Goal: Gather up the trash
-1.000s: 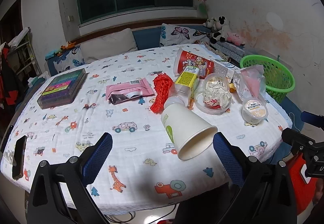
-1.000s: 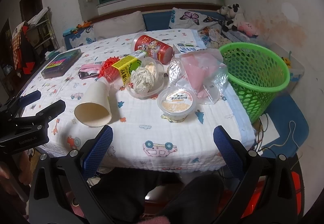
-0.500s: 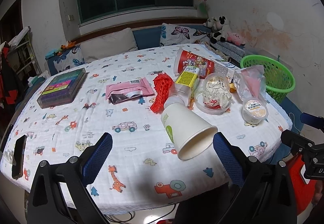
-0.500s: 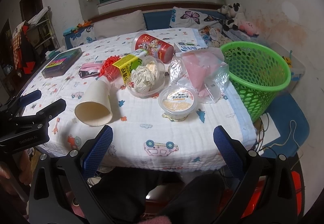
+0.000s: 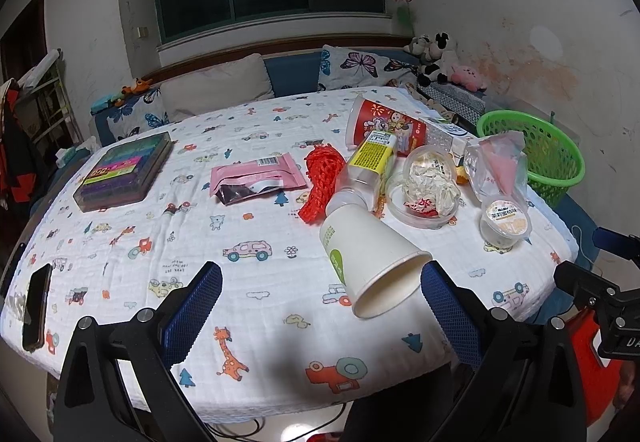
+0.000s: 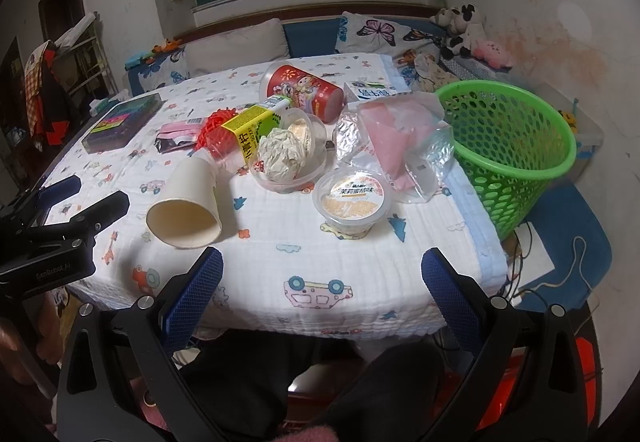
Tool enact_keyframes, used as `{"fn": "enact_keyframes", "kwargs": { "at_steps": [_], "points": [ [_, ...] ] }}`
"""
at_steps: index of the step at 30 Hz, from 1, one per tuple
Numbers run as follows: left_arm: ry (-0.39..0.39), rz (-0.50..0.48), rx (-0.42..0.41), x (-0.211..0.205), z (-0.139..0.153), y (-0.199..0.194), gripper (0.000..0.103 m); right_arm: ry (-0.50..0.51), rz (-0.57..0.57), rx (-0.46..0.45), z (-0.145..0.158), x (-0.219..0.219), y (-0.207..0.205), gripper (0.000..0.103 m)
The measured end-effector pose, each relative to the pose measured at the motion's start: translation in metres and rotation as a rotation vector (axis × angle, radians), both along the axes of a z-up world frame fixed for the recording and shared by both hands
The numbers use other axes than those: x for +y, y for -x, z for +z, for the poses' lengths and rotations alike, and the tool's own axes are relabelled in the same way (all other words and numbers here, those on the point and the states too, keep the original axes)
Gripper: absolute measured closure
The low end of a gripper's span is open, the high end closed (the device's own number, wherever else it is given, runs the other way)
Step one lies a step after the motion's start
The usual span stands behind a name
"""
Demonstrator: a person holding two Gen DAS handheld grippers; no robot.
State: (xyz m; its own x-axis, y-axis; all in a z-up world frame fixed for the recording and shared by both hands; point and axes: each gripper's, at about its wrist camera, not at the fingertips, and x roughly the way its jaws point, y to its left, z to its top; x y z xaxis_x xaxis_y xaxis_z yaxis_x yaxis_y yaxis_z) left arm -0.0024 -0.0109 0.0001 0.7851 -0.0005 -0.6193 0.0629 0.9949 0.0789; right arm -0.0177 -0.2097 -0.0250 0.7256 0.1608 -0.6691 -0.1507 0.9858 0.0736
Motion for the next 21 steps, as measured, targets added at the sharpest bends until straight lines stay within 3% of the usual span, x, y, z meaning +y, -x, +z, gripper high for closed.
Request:
{"fn": "enact_keyframes", "kwargs": {
  "at_steps": [21],
  "points": [
    [0.005,0.001,0.005,-0.0002,-0.0022,-0.0017,0.006,-0.007,0.005,0.010,-0.0020,-0.0004,-0.0052,0.004]
  ]
}}
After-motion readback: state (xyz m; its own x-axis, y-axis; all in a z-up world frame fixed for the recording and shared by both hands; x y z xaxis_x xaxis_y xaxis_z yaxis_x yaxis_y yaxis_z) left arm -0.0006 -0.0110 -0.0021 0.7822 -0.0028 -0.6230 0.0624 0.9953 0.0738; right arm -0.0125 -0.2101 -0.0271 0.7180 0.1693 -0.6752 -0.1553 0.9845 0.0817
